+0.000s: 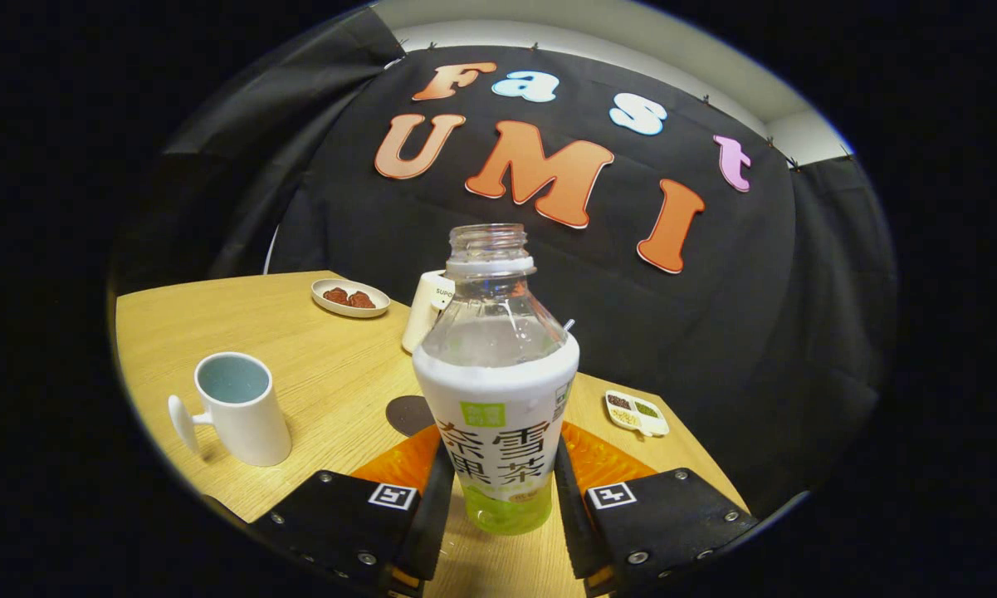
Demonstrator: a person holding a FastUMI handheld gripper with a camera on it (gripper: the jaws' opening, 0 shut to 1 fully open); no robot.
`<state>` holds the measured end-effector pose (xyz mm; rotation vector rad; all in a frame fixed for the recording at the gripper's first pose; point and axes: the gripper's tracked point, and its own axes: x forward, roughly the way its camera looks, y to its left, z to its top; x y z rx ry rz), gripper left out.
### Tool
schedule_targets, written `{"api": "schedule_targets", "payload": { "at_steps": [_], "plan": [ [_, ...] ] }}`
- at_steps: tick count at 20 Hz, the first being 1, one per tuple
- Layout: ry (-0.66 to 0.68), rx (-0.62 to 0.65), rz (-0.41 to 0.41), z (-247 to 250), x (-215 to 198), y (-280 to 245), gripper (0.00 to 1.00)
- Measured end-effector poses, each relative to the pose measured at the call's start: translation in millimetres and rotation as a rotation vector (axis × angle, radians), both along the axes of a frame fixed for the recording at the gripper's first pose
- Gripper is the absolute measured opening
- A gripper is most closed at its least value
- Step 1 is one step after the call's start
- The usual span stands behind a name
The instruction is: Take the bottle from table, then pour the juice into the cup, finally place the bottle on the coaster
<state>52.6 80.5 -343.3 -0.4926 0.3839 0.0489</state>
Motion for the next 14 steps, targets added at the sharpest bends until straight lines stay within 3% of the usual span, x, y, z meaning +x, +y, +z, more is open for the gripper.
{"api": "schedule_targets", "payload": {
  "at_steps": [7, 14],
  "plan": [
    [-0.025, -0.108, 0.054, 4.3, 8.4, 20.5, 0.6],
    [-0.061, -0.33, 0.15, 2.9, 10.4, 46.1, 0.6]
  ]
}}
